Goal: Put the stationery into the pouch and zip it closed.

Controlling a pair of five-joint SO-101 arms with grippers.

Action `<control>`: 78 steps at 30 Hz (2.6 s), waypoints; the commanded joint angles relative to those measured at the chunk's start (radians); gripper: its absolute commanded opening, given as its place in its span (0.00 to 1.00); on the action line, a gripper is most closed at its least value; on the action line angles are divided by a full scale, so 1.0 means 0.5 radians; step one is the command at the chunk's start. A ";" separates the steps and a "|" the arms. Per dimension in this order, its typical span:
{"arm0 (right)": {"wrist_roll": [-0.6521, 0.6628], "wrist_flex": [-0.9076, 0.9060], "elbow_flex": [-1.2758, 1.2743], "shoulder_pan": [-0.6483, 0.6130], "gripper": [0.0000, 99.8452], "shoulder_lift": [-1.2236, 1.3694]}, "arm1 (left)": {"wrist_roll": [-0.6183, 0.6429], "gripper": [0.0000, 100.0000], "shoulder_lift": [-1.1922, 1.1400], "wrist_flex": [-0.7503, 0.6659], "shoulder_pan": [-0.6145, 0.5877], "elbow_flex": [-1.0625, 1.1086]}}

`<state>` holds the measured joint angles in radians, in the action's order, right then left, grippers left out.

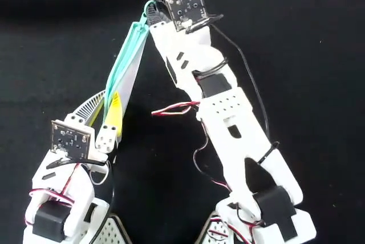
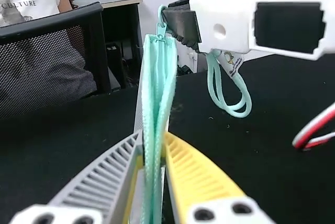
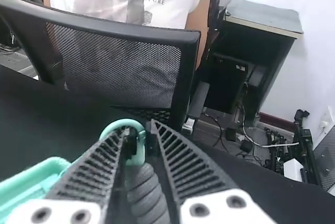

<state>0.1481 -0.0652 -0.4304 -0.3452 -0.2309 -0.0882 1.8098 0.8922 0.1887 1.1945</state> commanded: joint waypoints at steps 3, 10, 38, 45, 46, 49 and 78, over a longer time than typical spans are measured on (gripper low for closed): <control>-0.006 -0.098 0.192 0.193 0.01 -0.091 | -0.009 0.03 0.021 0.025 -0.020 -0.011; -0.018 -0.651 0.192 0.187 0.01 -0.425 | -0.009 0.03 0.021 0.015 -0.020 -0.014; -0.018 -1.387 -0.701 -0.239 0.20 -1.640 | -0.009 0.03 0.025 0.012 -0.382 -0.069; -0.267 -1.329 -1.524 0.218 0.20 -2.423 | -0.009 0.03 0.025 0.009 -0.965 -0.207; -0.233 -1.283 -1.656 0.295 0.20 -2.530 | -0.009 0.03 0.025 0.009 -1.014 -0.229; -0.132 -1.135 -2.076 0.503 0.20 -2.819 | -0.009 0.03 0.015 0.009 -1.054 -0.232; -0.101 -1.470 -2.512 0.657 0.20 -3.224 | 0.021 0.03 -2.658 -0.491 0.017 -1.192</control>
<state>0.0836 -0.7971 -1.6886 -0.0276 -1.8052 -0.1404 0.6836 0.5915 0.1519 0.7894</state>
